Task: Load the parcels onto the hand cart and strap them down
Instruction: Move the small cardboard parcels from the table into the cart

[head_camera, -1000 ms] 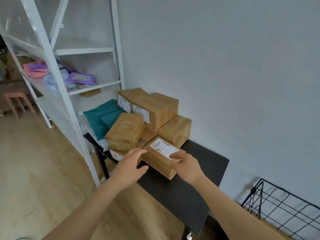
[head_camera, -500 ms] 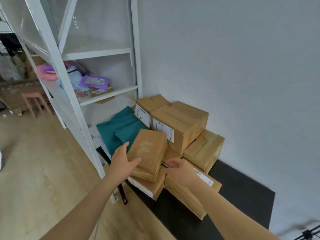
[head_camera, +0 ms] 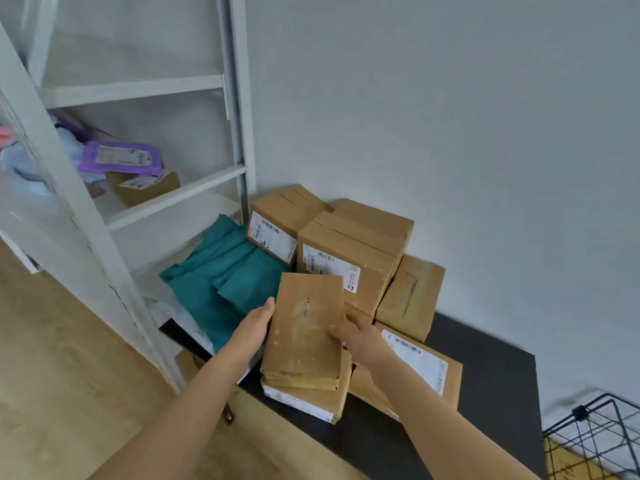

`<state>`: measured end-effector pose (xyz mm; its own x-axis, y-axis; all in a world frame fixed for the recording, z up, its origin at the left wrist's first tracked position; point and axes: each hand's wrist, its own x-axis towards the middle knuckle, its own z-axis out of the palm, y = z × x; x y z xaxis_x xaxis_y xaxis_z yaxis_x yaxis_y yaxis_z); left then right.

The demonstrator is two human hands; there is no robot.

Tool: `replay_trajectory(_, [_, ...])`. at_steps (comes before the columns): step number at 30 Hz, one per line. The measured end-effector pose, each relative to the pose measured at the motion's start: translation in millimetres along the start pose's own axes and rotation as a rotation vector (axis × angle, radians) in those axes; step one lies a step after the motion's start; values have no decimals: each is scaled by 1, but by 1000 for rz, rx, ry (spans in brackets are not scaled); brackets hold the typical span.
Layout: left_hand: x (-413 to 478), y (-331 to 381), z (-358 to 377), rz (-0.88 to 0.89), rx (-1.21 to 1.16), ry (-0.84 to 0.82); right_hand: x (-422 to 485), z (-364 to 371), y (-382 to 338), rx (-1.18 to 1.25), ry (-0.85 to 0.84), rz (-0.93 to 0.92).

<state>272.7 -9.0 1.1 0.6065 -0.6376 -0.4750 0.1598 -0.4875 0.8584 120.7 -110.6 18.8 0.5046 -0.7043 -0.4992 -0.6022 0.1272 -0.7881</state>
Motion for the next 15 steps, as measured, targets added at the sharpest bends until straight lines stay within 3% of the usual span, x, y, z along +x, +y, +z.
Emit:
replay_trajectory(6, [4, -2, -1, -47, -23, -29, -4, 23, -4, 136, 3, 29])
replay_trajectory(15, [-15, -1, -11, 182, 151, -94, -22, 28, -12, 210, 104, 8])
